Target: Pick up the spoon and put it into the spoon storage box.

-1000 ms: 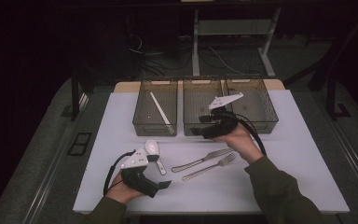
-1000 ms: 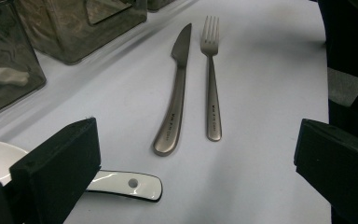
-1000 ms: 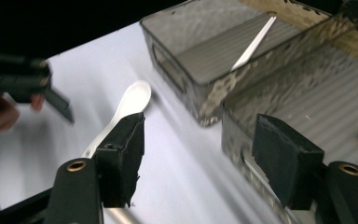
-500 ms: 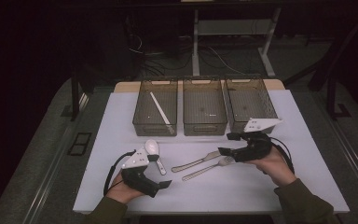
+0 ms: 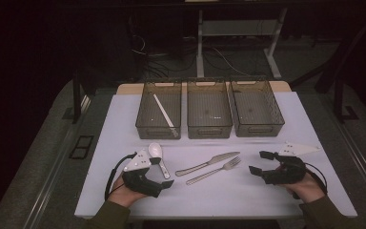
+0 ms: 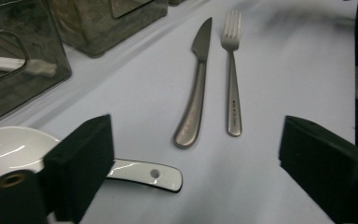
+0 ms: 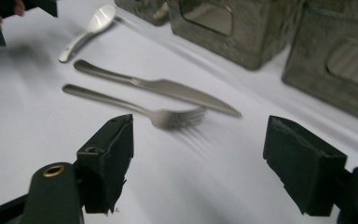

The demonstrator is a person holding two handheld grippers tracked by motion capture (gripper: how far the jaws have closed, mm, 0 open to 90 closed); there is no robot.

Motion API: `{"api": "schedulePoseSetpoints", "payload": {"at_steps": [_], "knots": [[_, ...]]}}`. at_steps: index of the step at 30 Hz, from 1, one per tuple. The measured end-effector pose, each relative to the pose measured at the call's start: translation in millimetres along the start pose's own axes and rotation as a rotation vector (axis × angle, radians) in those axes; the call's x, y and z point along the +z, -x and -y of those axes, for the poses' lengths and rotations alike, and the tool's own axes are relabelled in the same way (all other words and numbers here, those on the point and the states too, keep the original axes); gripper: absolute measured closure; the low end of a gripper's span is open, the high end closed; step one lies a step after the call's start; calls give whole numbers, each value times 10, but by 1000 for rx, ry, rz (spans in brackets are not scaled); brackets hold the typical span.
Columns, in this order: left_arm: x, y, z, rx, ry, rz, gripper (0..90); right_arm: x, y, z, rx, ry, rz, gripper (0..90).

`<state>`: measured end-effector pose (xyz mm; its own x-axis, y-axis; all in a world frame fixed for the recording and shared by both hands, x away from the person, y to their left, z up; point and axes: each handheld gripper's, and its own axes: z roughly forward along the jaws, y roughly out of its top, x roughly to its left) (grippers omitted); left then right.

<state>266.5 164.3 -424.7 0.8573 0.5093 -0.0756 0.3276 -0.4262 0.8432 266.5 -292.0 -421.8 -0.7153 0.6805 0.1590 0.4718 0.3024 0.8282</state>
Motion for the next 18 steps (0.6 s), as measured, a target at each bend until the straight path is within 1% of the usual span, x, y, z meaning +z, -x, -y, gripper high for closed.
{"api": "schedulePoseSetpoints", "payload": {"at_steps": [2, 4, 6, 9, 12, 13, 14, 17, 18], "knots": [[-14, -16, 3, 4, -3, -14, 171, -19, -1, 73, 13, -5, 4, 222], [-35, -34, 12, 9, -6, -25, 250, -31, -9, 130, -2, -11, 8, 214], [-57, -66, 23, 8, -9, -32, 376, -45, -20, 166, -9, -18, 14, 211], [-62, -117, 44, -4, -24, -29, 568, -59, -30, 189, -8, -18, 8, 211], [-45, -171, 69, -1, -65, -24, 794, -55, -32, 188, -10, -18, 5, 210], [-31, -188, 82, -3, -79, -23, 845, -53, -33, 188, -11, -17, 9, 210], [-17, -205, 95, -3, -96, -20, 882, -51, -36, 189, -11, -20, 10, 210], [16, -232, 128, -3, -136, -16, 891, -46, -42, 188, -16, -22, 7, 210], [28, -232, 135, -7, -141, -17, 891, -46, -42, 188, -17, -22, 7, 211]]}}
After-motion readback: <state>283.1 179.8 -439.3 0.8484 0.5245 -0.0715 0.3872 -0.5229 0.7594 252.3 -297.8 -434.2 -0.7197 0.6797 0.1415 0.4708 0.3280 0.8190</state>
